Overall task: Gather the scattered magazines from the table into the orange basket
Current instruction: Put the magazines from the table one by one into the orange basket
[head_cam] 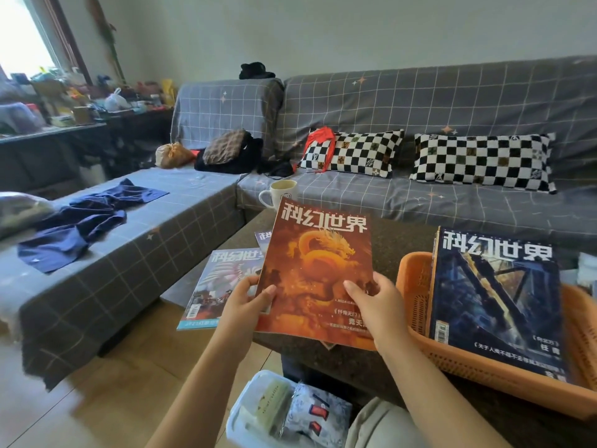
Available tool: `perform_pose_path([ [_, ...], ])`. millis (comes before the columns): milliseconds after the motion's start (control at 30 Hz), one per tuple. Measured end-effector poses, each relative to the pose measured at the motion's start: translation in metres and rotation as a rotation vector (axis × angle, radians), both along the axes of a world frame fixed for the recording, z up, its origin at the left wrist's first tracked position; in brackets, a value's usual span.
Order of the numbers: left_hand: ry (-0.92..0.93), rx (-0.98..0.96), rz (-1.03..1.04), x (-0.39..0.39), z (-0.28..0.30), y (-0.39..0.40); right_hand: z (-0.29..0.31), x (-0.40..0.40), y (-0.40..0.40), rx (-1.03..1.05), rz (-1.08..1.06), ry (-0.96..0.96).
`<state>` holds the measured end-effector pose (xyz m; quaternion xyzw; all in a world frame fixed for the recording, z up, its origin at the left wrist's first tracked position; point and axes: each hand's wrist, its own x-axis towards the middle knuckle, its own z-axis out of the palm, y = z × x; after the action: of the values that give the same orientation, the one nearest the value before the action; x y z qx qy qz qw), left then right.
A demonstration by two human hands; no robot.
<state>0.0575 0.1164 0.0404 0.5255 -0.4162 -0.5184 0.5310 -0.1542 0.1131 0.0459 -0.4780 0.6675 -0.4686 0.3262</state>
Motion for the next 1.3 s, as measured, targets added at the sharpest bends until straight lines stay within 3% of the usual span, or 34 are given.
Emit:
perform_pose_path([
  [300, -0.015, -0.173, -0.106, -0.085, 0.028, -0.001, 0.031, -0.082, 0.023, -0.101, -0.117, -0.138],
  [533, 0.024, -0.106, -0.256, -0.170, 0.022, -0.007, 0.026, -0.162, 0.038, -0.105, -0.264, -0.081],
  [800, -0.074, -0.029, -0.373, -0.244, -0.001, -0.013, 0.004, -0.232, 0.051, 0.000, -0.364, -0.054],
  [967, -0.313, -0.064, -0.381, -0.259, -0.004, -0.023, -0.004, -0.246, 0.048, 0.044, -0.347, 0.085],
  [1133, -0.816, -0.176, -0.305, -0.262, -0.015, -0.025, -0.018, -0.249, 0.044, 0.069, -0.365, 0.263],
  [1300, -0.851, -0.245, -0.249, -0.262, -0.021, -0.026, -0.023, -0.250, 0.041, 0.130, -0.382, 0.387],
])
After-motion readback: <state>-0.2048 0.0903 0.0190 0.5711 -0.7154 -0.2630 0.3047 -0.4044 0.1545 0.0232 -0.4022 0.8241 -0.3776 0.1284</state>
